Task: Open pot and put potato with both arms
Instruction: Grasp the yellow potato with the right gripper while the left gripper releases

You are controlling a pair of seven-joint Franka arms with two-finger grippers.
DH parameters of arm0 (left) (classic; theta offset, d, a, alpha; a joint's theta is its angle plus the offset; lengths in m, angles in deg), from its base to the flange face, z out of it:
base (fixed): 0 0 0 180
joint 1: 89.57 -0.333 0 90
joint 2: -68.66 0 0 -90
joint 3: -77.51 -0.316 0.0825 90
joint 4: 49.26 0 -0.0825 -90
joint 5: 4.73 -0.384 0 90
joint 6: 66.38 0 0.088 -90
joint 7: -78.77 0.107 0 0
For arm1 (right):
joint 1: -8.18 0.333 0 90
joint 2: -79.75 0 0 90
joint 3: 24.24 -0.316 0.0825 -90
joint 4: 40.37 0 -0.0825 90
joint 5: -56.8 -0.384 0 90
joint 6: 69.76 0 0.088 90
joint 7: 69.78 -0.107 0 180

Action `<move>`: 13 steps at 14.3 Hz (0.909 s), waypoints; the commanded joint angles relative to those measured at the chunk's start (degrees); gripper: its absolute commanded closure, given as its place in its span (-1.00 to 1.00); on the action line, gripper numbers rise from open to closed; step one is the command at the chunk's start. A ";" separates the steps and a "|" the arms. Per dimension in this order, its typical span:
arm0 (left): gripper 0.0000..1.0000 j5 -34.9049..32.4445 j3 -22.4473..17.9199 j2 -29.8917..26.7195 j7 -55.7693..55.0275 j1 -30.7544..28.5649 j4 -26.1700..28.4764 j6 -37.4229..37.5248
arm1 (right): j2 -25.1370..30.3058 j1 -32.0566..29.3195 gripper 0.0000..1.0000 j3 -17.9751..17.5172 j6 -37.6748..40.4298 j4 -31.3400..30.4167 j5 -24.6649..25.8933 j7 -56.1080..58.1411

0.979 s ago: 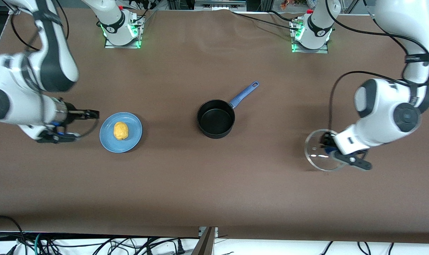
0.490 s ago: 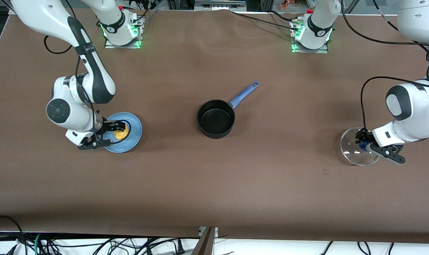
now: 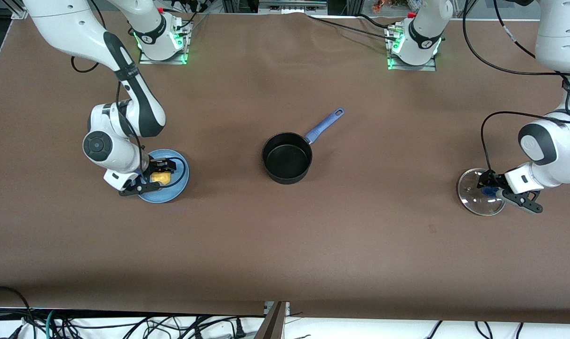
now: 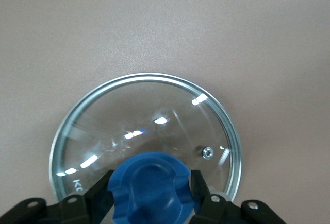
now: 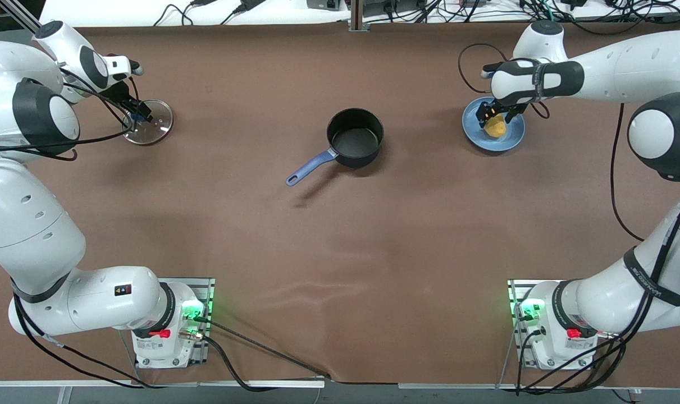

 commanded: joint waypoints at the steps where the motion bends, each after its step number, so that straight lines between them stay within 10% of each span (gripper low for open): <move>1: -1.00 1.77 0.38 -0.22 1.02 -0.34 -0.85 0.34 | 0.13 0.25 0.39 0.05 -0.41 0.22 -0.46 0.92; 8: -1.00 -7.71 7.13 -10.58 -22.23 0.36 -10.60 25.01 | 1.81 0.77 0.42 -5.56 26.20 19.17 -1.59 -12.49; 13: -1.00 -11.32 11.80 -20.07 -39.38 1.94 -13.07 36.19 | 0.58 6.65 0.40 -7.77 28.16 26.13 -10.10 -35.07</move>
